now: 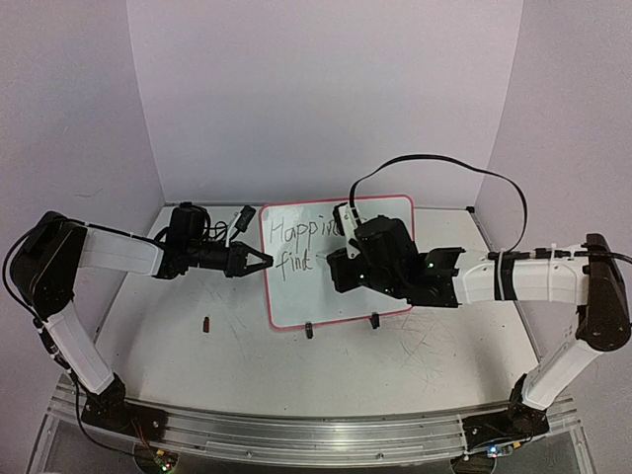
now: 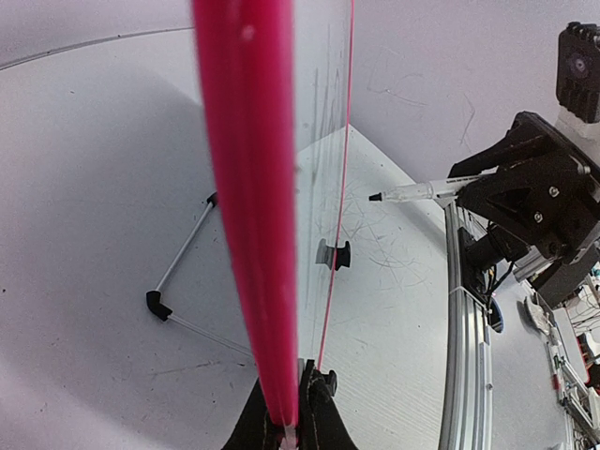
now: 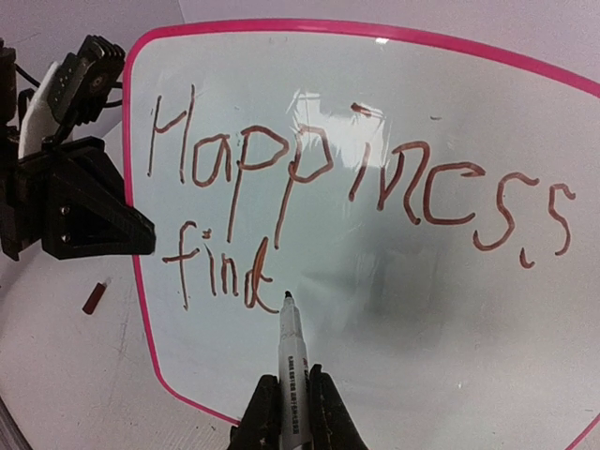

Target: Write a sentence on the whiteboard

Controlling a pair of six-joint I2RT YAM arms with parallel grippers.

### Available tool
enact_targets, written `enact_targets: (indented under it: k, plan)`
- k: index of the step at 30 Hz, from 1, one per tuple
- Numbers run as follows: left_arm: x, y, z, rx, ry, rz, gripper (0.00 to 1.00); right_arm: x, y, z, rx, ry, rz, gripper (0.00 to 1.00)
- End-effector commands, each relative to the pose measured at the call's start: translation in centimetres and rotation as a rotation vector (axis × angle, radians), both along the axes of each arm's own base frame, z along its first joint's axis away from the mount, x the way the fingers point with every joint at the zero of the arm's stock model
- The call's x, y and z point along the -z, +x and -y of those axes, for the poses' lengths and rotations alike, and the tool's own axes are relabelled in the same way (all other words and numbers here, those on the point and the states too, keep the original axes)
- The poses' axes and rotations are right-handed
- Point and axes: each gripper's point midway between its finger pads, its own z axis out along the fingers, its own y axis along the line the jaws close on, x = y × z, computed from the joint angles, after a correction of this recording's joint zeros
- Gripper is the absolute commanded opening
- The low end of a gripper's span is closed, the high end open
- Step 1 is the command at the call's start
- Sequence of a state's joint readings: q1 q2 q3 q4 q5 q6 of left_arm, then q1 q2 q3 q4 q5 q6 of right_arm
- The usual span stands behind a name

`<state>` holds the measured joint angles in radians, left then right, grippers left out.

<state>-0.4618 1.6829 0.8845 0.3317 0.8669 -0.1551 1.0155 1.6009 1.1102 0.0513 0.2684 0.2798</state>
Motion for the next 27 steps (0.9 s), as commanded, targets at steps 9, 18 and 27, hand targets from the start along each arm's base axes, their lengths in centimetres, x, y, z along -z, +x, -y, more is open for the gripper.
enact_targets:
  k: [9,18,27]
  plan:
    - [2.2,1.6,-0.3,-0.086,0.103,0.018,0.00,-1.7,0.6,-1.2,0.016,0.002,0.049,0.00]
    - [2.4,1.5,-0.2,-0.082,0.106,0.017,0.00,-1.1,0.8,-1.1,0.045,0.016,0.035,0.00]
    - [2.3,1.5,-0.3,-0.083,0.106,0.022,0.00,-0.5,1.4,-0.8,0.102,0.030,0.020,0.00]
